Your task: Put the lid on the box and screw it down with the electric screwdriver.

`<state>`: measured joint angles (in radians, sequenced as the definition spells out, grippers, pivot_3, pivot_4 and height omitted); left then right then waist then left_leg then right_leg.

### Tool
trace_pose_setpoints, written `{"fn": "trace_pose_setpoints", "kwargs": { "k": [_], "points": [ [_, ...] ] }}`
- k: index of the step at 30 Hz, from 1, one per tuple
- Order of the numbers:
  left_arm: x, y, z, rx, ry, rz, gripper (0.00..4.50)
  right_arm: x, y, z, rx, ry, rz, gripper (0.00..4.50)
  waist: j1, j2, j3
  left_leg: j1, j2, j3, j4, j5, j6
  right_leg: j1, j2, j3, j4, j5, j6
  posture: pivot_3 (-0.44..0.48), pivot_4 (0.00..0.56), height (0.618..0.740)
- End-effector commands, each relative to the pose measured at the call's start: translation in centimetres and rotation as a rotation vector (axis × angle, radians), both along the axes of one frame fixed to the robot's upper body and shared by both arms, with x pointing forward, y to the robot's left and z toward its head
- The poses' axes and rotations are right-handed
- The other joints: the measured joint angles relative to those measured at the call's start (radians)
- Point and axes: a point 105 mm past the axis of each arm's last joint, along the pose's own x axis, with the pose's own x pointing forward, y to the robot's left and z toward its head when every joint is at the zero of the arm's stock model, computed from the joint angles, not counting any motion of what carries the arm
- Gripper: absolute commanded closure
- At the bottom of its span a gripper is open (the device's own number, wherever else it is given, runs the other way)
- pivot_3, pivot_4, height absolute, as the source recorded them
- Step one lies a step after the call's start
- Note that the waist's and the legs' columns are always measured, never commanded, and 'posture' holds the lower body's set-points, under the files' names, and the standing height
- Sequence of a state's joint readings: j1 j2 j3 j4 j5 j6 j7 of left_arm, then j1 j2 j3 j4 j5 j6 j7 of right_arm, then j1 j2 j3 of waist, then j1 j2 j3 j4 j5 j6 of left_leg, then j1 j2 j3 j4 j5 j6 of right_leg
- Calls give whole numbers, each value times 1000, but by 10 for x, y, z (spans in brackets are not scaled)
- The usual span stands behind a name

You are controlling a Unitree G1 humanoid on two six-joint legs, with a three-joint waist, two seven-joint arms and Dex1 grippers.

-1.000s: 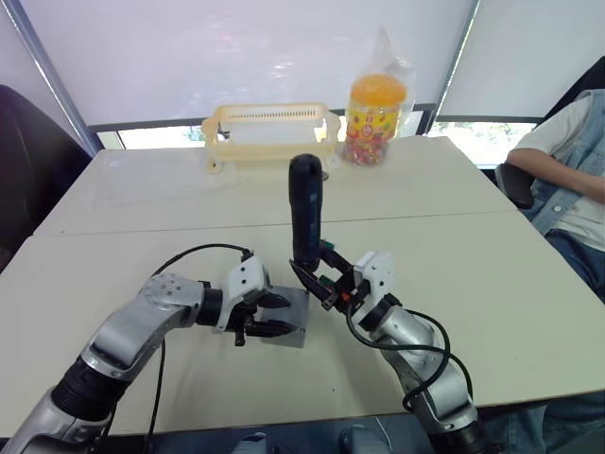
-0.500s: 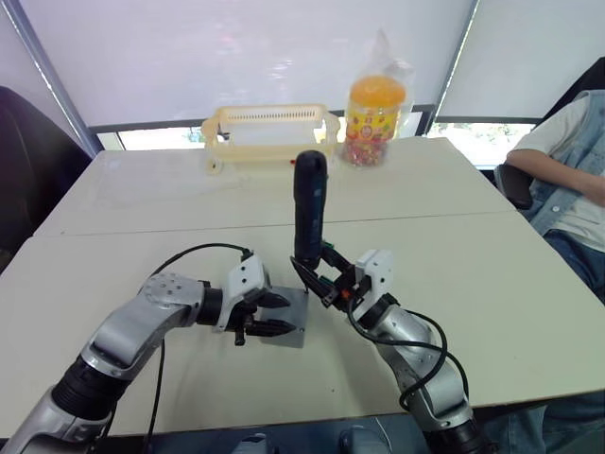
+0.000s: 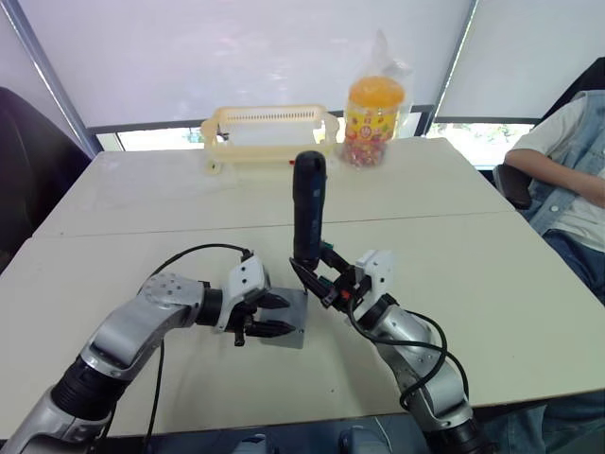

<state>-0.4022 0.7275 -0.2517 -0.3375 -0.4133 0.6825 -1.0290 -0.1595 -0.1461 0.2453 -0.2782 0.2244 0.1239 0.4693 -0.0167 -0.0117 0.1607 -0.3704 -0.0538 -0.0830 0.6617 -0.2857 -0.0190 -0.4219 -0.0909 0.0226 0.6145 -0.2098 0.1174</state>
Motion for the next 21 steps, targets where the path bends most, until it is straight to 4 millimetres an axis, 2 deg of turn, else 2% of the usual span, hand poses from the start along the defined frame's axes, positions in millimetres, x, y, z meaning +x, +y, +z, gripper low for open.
{"fn": "trace_pose_setpoints", "kwargs": {
  "k": [1,12,16,21],
  "points": [
    [-1,2,-3,27,2,9,2197,0,1,-53,-97,204,8,2789,0,0,0,0,0,0,0,0,0,0,0,0,0,0,0,0,150,740],
    [0,4,-4,29,0,14,2197,3,-2,-62,-139,218,-5,2789,0,0,-1,4,1,0,-2,-1,1,4,0,0,-1,-4,3,0,150,740],
    [0,4,-4,30,1,16,2197,5,-6,-63,-141,221,-9,2789,0,-2,-2,18,0,0,-11,-1,1,15,-3,0,-4,-10,1,0,150,740],
    [0,4,-5,30,3,17,2197,5,-6,-62,-142,213,-10,2789,0,-2,-3,19,0,-2,-14,-1,1,15,-3,-1,-4,-12,0,0,150,740]
  ]
}}
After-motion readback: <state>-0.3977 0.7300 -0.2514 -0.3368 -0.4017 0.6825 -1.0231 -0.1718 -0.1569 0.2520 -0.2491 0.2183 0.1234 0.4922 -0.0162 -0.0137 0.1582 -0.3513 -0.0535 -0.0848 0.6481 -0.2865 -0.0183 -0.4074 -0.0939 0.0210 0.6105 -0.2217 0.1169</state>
